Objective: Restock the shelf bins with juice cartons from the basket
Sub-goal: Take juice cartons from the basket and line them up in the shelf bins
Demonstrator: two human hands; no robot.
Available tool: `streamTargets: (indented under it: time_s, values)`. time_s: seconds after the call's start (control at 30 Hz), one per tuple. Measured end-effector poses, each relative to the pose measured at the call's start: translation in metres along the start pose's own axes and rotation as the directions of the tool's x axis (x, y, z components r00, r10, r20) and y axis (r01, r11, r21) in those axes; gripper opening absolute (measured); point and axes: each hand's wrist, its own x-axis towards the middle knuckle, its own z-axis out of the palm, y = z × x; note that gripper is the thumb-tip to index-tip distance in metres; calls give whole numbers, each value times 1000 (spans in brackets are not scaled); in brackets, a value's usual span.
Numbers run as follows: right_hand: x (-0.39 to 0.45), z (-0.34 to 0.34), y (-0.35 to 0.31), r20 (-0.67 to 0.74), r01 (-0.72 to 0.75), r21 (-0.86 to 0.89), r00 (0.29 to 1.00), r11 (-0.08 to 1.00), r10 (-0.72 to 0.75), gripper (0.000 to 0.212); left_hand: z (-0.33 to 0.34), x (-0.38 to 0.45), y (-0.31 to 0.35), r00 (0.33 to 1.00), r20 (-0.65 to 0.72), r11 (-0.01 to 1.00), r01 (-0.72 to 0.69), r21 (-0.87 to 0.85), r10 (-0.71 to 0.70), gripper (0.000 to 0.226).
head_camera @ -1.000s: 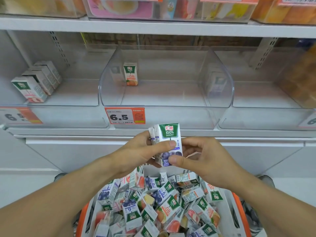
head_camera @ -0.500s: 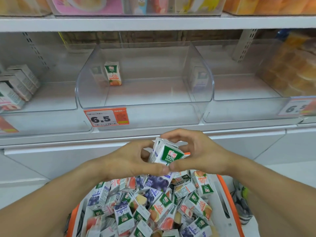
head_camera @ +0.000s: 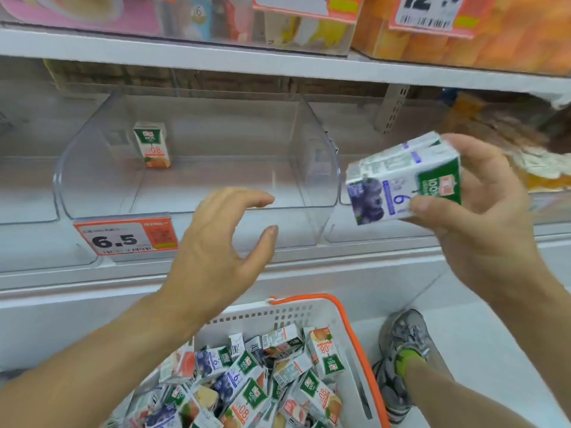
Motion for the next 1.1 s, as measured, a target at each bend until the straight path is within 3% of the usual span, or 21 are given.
streamTargets:
  time_s: [0.07,0.17,0.27,0.37,0.53,0.67,0.83,0.93,1.0,1.1]
  values:
    - [26,-16,-7,-61,44,-130,997,991,-52,68,4,7,-12,998,-15,988,-50,148,53,27]
    - [72,-25,6,-97,-89,-371,994,924,56,65,8,14,-24,999,-27,994,24,105,-21,19]
    - [114,-15,36,-28,-216,-590,969,778,247,74,12,18,-28,998,-59,997,29,73,-24,14]
    - [142,2,66,97,-205,-692,924,692,370,79,14,18,-30,998,-61,995,-8,103,15,12]
    - [157,15,98,204,-94,-763,903,640,377,71,16,17,-32,997,-73,993,-22,118,31,11]
    - [149,16,107,294,44,-773,909,633,296,68,16,17,-31,998,-62,992,-16,122,23,11]
    - [152,13,110,145,-116,-764,928,635,344,74,14,18,-31,999,-52,992,-5,128,12,10]
    - [148,13,108,158,-95,-775,928,625,337,76,13,19,-29,999,-52,992,17,124,-10,11]
    - [147,17,108,191,-63,-815,909,576,370,80,13,19,-27,998,-52,992,31,122,-25,12]
    - [145,25,110,148,-185,-799,862,573,484,89,13,18,-26,997,-53,991,54,122,-48,11]
